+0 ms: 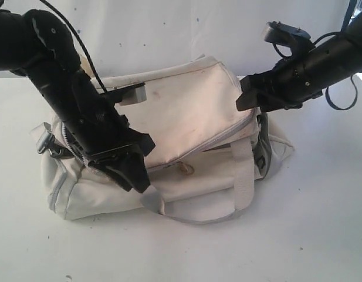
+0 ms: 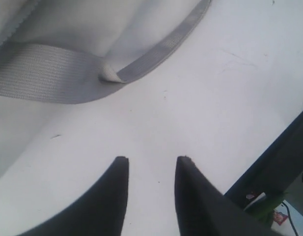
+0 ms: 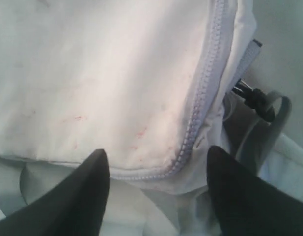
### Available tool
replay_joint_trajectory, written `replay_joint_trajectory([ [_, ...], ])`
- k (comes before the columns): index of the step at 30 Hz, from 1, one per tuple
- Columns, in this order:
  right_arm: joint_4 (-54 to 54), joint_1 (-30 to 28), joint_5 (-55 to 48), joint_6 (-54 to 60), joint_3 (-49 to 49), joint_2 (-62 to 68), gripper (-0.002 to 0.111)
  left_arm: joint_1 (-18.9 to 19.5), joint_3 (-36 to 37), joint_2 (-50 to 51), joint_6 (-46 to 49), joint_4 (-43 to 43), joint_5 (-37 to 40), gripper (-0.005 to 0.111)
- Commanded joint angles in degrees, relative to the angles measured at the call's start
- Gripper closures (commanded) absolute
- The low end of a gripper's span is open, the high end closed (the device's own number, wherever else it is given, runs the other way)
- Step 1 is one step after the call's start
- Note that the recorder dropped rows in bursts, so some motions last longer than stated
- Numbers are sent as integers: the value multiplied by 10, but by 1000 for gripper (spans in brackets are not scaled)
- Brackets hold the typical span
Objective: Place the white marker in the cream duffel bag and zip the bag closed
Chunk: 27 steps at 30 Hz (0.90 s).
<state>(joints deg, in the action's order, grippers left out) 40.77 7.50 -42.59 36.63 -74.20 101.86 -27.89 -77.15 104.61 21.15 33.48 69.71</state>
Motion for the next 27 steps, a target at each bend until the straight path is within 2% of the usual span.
replay_joint_trajectory([
  [1,-54,-1,3,4,-5,-30,53,-2,38,-7,15,29,-28,72],
  [5,-65,0,11,-9,-5,-41,53,-2,55,-7,16,38,-32,72],
  [9,-47,12,-48,17,-5,-42,53,-2,54,-12,10,37,-45,72],
  [18,-40,91,-64,79,-5,-42,53,-2,54,-88,1,-3,-59,72],
  [20,-40,108,-52,98,-5,-42,53,-1,54,-109,-19,-22,-59,72],
  [23,-40,122,-34,101,-5,-42,53,1,54,-133,-82,-102,-59,72],
  [25,-39,130,-27,101,-5,-42,53,15,54,-142,-137,-155,-59,72],
  [27,-38,139,-25,102,-5,-42,53,34,54,-146,-137,-163,-53,73],
])
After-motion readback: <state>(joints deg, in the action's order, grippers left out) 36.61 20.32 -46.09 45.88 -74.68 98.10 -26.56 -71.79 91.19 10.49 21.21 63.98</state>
